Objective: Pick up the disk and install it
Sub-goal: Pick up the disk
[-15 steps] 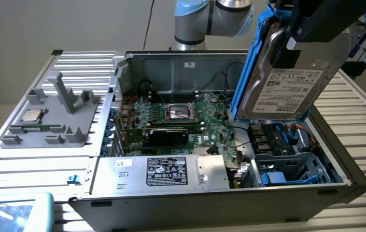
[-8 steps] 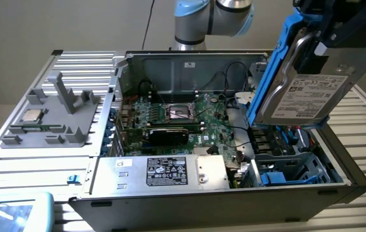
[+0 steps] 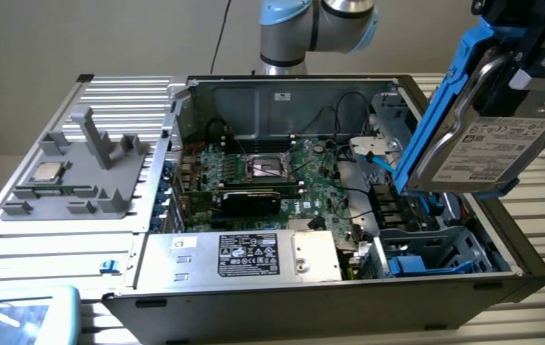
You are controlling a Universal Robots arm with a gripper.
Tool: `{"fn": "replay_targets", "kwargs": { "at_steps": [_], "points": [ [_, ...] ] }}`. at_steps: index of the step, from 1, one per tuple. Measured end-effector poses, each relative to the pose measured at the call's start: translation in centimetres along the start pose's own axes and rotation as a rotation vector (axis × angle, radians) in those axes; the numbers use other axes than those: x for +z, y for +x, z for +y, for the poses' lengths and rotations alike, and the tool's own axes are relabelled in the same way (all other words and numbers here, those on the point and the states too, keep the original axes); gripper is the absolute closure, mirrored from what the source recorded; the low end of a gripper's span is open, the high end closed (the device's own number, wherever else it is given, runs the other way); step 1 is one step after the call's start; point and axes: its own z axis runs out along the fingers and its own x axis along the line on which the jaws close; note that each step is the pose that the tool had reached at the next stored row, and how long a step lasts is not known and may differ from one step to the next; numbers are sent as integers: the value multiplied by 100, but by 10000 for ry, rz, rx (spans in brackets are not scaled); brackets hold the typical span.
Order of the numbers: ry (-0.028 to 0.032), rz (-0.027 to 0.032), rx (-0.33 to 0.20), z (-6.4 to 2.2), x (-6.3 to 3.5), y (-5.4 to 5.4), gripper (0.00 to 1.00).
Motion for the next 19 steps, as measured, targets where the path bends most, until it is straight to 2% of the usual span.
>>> {"fn": "replay_targets", "kwargs": {
  "at_steps": [16,18,19],
  "points": [
    [0,7,0,-13,-1,-1,63],
    [1,15,1,-18,1,-1,63],
    [2,40,4,-26,3,-2,63]
  ]
}}
